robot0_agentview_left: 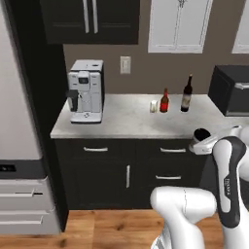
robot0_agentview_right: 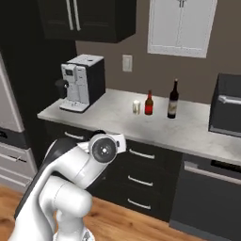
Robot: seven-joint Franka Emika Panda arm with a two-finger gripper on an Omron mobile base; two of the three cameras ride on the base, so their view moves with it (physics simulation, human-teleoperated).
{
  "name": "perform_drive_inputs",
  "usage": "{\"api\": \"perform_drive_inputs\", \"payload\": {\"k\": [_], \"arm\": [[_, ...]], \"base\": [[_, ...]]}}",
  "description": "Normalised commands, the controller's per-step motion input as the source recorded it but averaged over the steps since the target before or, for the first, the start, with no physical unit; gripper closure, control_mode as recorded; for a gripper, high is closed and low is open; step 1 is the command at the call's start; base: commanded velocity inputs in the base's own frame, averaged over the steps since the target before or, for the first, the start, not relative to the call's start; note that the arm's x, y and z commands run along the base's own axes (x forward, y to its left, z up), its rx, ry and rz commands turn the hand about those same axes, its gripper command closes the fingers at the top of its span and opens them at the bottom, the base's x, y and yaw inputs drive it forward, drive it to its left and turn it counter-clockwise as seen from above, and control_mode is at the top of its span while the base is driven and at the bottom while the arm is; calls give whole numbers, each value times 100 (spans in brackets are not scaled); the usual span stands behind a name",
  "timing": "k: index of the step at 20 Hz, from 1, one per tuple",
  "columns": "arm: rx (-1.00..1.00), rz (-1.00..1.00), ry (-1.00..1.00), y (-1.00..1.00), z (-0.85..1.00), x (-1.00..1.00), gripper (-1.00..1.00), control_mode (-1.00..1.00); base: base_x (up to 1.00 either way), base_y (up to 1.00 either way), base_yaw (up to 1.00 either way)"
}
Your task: Move the drinks to the dining counter.
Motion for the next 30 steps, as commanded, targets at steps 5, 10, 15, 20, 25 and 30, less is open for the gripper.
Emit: {"api": "perform_drive_inputs", "payload": {"k": [5, 10, 15, 20, 25, 30], "arm": [[0, 0, 0, 0, 0, 0, 100, 100], [0, 0, 0, 0, 0, 0, 100, 100], [0, 0, 0, 0, 0, 0, 100, 100], [0, 0, 0, 0, 0, 0, 100, 100], [0, 0, 0, 0, 0, 0, 100, 100], [0, 0, 0, 0, 0, 0, 100, 100]], "base": [[-18, 2, 54], [-5, 6, 60], [-1, 14, 66], [-1, 28, 70], [0, 39, 75], [0, 36, 72]]}}
